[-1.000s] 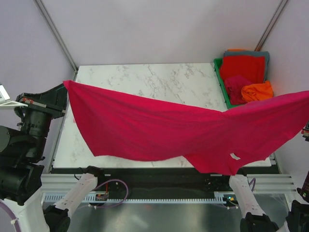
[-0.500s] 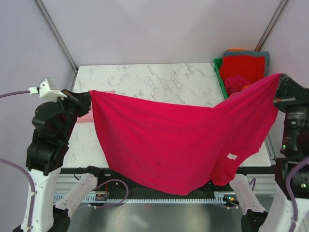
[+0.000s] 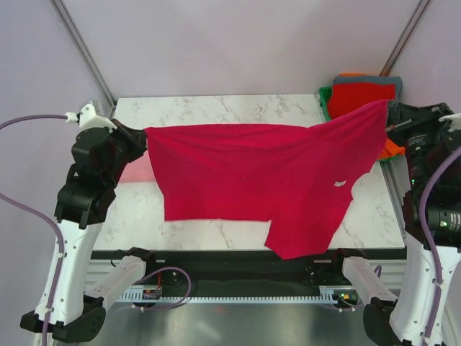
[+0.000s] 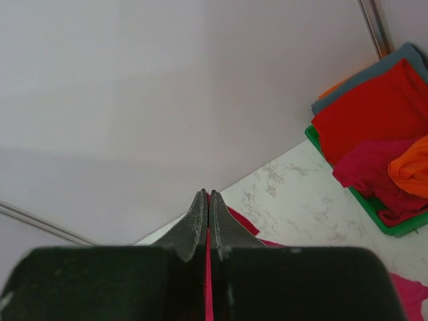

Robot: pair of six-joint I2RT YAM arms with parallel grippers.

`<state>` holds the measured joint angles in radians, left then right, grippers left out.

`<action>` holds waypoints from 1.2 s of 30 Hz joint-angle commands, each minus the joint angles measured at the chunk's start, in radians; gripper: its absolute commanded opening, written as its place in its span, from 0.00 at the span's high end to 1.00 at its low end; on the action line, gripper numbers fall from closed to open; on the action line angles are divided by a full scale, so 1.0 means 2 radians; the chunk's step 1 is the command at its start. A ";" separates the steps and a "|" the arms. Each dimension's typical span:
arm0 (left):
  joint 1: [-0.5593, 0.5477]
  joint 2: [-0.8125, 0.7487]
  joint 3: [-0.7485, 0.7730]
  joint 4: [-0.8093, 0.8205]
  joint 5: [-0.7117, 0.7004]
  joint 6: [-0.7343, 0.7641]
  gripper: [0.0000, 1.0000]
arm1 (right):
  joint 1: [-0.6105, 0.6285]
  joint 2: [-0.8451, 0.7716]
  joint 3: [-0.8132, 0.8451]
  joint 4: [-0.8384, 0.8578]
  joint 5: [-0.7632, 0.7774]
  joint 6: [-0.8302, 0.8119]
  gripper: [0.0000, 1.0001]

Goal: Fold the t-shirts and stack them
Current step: Flatten the tshirt out

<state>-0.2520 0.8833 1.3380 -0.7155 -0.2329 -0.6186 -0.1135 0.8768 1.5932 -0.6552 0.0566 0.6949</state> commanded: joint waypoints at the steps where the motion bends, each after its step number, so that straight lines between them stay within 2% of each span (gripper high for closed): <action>1: 0.002 -0.033 0.056 0.029 0.001 0.001 0.98 | -0.001 -0.033 0.063 0.027 0.012 -0.014 1.00; 10: 0.002 -0.126 0.075 0.026 0.009 -0.017 0.98 | -0.001 -0.096 0.151 0.028 0.067 -0.036 1.00; 19: 0.002 -0.117 0.067 0.027 0.001 -0.030 0.98 | -0.001 -0.073 0.174 0.028 0.055 -0.023 1.00; 26: 0.002 -0.050 -0.019 0.082 -0.020 -0.041 0.98 | -0.001 -0.001 0.076 0.043 0.005 0.013 1.00; 30: 0.002 0.031 -0.045 0.115 -0.041 -0.044 0.98 | -0.001 0.050 0.011 0.091 -0.053 0.044 1.00; 33: 0.014 0.084 -0.026 0.146 -0.039 -0.044 0.98 | -0.001 0.101 -0.002 0.130 -0.072 0.062 1.00; 34: 0.035 0.122 -0.001 0.156 -0.022 -0.046 0.98 | -0.001 0.143 0.009 0.148 -0.071 0.064 1.00; 35: 0.035 0.145 -0.001 0.156 -0.011 -0.046 0.98 | -0.001 0.144 0.022 0.152 -0.071 0.063 1.00; 36: 0.044 0.166 0.035 0.162 0.001 -0.049 0.98 | -0.001 0.180 0.043 0.150 -0.066 0.058 1.00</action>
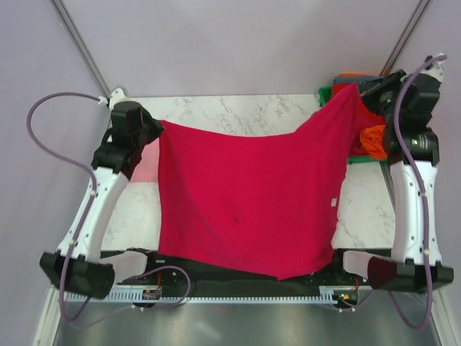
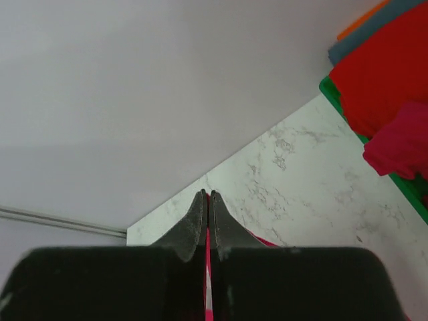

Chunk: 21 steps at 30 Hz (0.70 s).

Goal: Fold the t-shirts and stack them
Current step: Flatten the tshirt out

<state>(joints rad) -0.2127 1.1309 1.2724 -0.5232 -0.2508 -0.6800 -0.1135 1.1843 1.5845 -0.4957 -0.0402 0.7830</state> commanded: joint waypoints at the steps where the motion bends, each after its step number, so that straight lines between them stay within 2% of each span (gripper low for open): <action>1: 0.044 0.088 0.091 0.067 0.023 -0.020 0.98 | -0.001 0.047 0.073 0.068 -0.014 0.007 1.00; 2: 0.054 0.112 0.117 0.068 0.051 -0.020 0.98 | -0.002 0.068 0.132 0.062 -0.014 0.003 1.00; 3: 0.072 0.132 0.177 0.066 0.065 -0.022 0.98 | -0.002 0.110 0.164 0.058 -0.016 0.004 1.00; 5: 0.085 0.195 0.237 0.066 0.103 -0.027 0.98 | -0.002 0.151 0.256 0.058 -0.037 0.012 1.00; 7: 0.098 0.237 0.333 0.066 0.127 -0.027 0.98 | -0.004 0.211 0.320 0.061 -0.056 0.020 1.00; 8: 0.100 0.275 0.366 0.067 0.160 -0.027 0.98 | -0.005 0.231 0.387 0.062 -0.075 0.031 1.00; 9: 0.102 0.290 0.425 0.068 0.171 -0.024 0.98 | -0.014 0.266 0.419 0.062 -0.085 0.038 1.00; 11: 0.103 0.322 0.482 0.088 0.190 -0.024 0.98 | -0.030 0.290 0.472 0.089 -0.121 0.065 1.00; 13: 0.106 0.333 0.499 0.123 0.203 -0.029 0.98 | -0.064 0.295 0.460 0.138 -0.157 0.127 1.00; 14: 0.106 0.335 0.499 0.135 0.214 -0.030 0.98 | -0.075 0.292 0.431 0.189 -0.173 0.144 1.00; 16: 0.106 0.338 0.496 0.146 0.217 -0.027 0.98 | -0.095 0.283 0.409 0.206 -0.205 0.157 1.00; 19: 0.106 0.320 0.433 0.176 0.220 -0.013 0.98 | -0.097 0.246 0.318 0.212 -0.230 0.135 1.00; 20: 0.106 0.308 0.371 0.203 0.219 -0.012 0.98 | -0.097 0.233 0.239 0.240 -0.240 0.134 1.00; 21: 0.106 0.288 0.337 0.217 0.217 -0.009 0.98 | -0.097 0.207 0.199 0.252 -0.252 0.134 1.00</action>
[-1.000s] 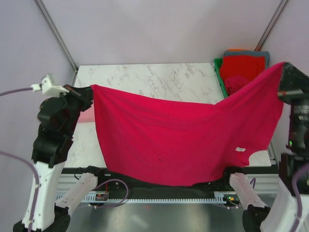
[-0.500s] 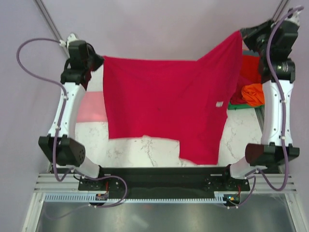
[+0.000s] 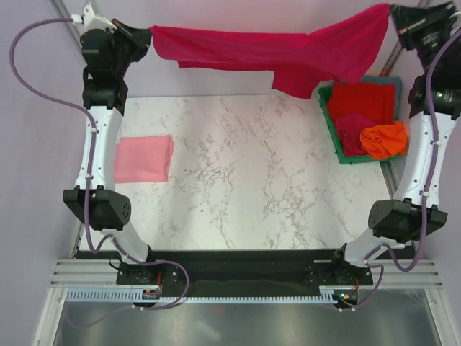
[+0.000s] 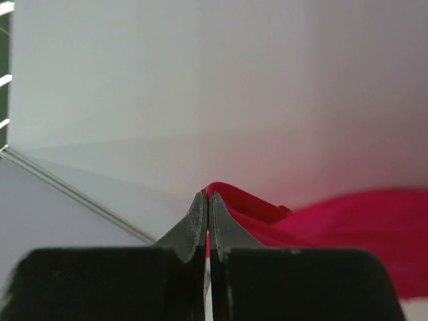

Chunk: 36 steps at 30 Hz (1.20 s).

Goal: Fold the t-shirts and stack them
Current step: Flatten the tshirt out

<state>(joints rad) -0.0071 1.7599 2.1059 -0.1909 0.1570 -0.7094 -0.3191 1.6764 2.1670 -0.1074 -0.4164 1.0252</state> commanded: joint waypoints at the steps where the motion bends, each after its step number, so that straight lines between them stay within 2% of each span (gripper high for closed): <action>1: 0.003 -0.038 -0.115 0.065 0.013 0.004 0.98 | 0.006 -0.050 -0.162 0.073 -0.069 0.011 1.00; 2: 0.003 -0.049 -0.183 0.092 0.014 0.006 0.98 | 0.006 -0.060 -0.193 0.075 -0.077 0.009 1.00; 4: 0.003 -0.082 -0.251 0.122 0.010 0.004 0.98 | 0.007 -0.089 -0.285 0.077 -0.099 -0.003 1.00; 5: 0.003 -0.092 -0.314 0.140 0.004 0.000 0.98 | 0.006 -0.109 -0.315 0.076 -0.102 -0.008 1.00; 7: 0.003 -0.112 -0.373 0.159 0.000 -0.005 0.98 | 0.006 -0.131 -0.372 0.070 -0.096 -0.023 1.00; 8: 0.003 -0.131 -0.427 0.169 0.001 -0.008 0.98 | 0.007 -0.142 -0.422 0.066 -0.091 -0.036 1.00; 10: 0.003 -0.149 -0.477 0.198 0.003 -0.013 0.98 | 0.007 -0.172 -0.478 0.055 -0.084 -0.049 1.00; 14: 0.002 -0.193 -0.606 0.227 0.007 -0.021 0.98 | 0.007 -0.212 -0.540 -0.001 -0.070 -0.093 1.00; 17: -0.003 -0.226 -0.690 0.258 0.010 -0.024 0.98 | 0.006 -0.276 -0.608 -0.024 -0.056 -0.120 1.00; 20: -0.003 -0.269 -0.757 0.263 0.012 -0.026 0.98 | 0.006 -0.323 -0.663 -0.067 -0.036 -0.150 1.00; 22: -0.003 -0.315 -0.787 0.257 0.011 -0.023 0.98 | 0.006 -0.379 -0.698 -0.107 -0.022 -0.175 1.00; 23: -0.003 -0.350 -0.827 0.239 0.005 -0.022 0.98 | 0.007 -0.421 -0.717 -0.137 -0.005 -0.190 1.00; 24: -0.003 -0.351 -0.827 0.234 0.005 -0.022 0.98 | 0.006 -0.444 -0.718 -0.137 -0.005 -0.190 1.00; 28: -0.002 -0.468 -0.893 0.179 -0.013 -0.032 0.98 | 0.006 -0.555 -0.741 -0.231 0.054 -0.223 1.00; 30: -0.002 -0.503 -0.926 0.160 -0.022 -0.046 0.98 | 0.006 -0.603 -0.736 -0.261 0.072 -0.239 1.00; 32: -0.002 -0.538 -0.952 0.159 -0.025 -0.056 0.98 | 0.009 -0.628 -0.731 -0.293 0.100 -0.243 1.00; 36: -0.002 -0.539 -0.949 0.147 -0.032 -0.063 0.98 | 0.009 -0.626 -0.738 -0.286 0.108 -0.237 1.00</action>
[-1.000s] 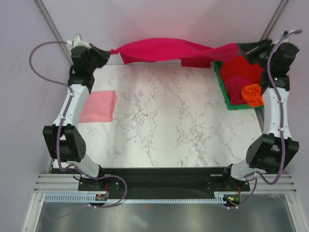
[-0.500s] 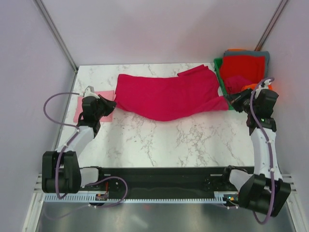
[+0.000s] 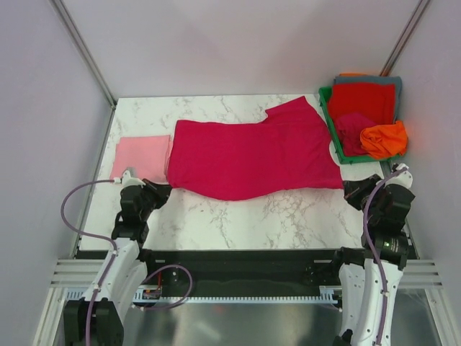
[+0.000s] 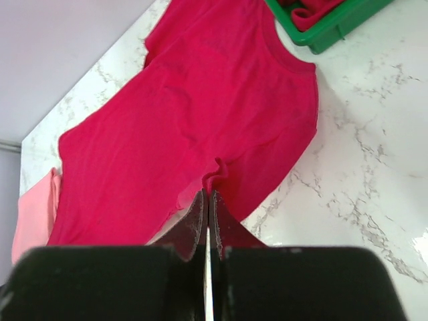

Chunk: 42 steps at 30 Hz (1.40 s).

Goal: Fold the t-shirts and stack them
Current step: Flatten the tshirt out, then fold the tshirt

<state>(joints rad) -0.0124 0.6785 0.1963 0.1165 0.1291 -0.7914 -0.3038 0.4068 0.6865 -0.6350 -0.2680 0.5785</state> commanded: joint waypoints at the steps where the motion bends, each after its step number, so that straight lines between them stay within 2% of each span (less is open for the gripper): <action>1: 0.000 0.007 0.013 -0.008 -0.020 -0.022 0.98 | 0.002 0.012 0.003 -0.012 0.037 -0.013 1.00; 10: 0.001 0.119 0.100 -0.009 -0.011 -0.011 0.98 | 0.002 0.126 0.053 0.055 0.066 -0.012 1.00; 15: 0.000 0.151 0.142 -0.015 -0.031 -0.005 0.98 | 0.002 0.206 0.102 0.090 0.068 -0.006 1.00; 19: 0.001 0.207 0.189 -0.018 -0.043 0.004 0.98 | 0.005 0.283 0.134 0.115 0.060 -0.001 1.00; 30: 0.001 0.330 0.260 -0.008 -0.045 0.005 0.98 | 0.066 0.438 0.243 0.138 0.114 -0.002 1.00; 35: 0.001 0.350 0.276 -0.006 -0.055 0.003 0.98 | 0.083 0.490 0.276 0.140 0.119 -0.006 1.00; 42: 0.001 0.331 0.252 0.002 -0.091 -0.013 0.98 | 0.097 0.529 0.303 0.144 0.131 -0.006 1.00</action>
<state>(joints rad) -0.0124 1.3743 0.7074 0.0711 0.0223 -0.8021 -0.1131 1.4517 1.2358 -0.3882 -0.0383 0.5774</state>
